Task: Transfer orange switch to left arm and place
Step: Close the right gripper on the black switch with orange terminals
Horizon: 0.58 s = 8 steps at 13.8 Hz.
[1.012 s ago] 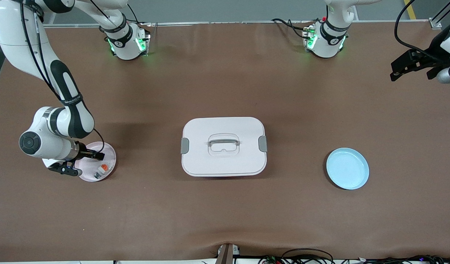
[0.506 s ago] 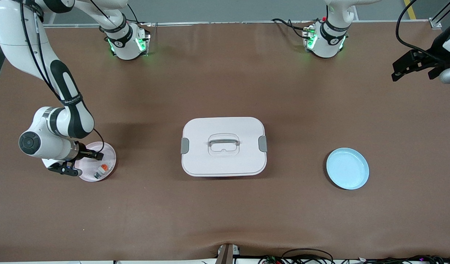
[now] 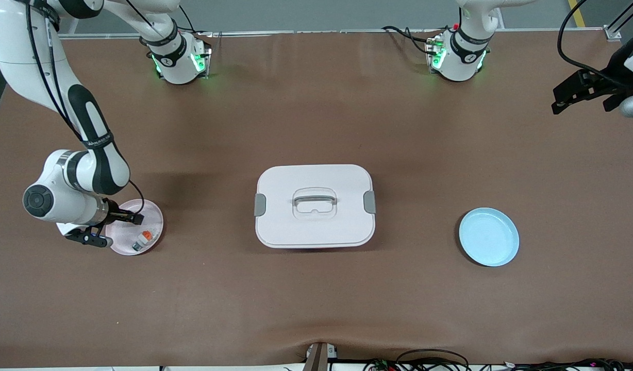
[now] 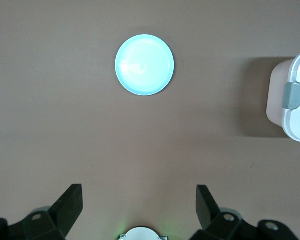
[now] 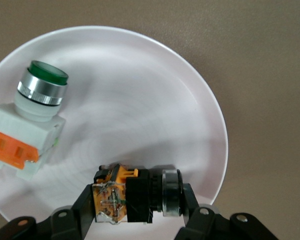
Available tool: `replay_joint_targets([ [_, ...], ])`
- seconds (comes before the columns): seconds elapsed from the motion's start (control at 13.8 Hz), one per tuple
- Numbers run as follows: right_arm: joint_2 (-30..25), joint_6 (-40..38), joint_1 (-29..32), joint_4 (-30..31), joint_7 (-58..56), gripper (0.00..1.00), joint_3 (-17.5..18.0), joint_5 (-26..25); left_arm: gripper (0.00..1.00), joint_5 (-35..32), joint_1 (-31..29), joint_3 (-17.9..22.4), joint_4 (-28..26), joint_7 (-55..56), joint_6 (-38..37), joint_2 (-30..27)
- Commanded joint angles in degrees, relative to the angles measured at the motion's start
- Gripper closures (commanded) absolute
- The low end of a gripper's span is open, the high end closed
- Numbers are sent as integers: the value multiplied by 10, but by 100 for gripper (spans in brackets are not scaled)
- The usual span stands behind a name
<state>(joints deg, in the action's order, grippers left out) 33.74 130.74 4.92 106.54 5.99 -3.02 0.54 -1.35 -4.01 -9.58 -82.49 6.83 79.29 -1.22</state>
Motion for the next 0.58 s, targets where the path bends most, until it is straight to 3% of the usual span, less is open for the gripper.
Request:
replay_joint_targets([
  [0.0,-1,-65,9,-36,-7,100,7,32,0,10,-1,0,7,8,0,-3],
  [0.51,-3,-280,10,-154,23,100,6,98,0,10,4,-4,8,5,0,3],
])
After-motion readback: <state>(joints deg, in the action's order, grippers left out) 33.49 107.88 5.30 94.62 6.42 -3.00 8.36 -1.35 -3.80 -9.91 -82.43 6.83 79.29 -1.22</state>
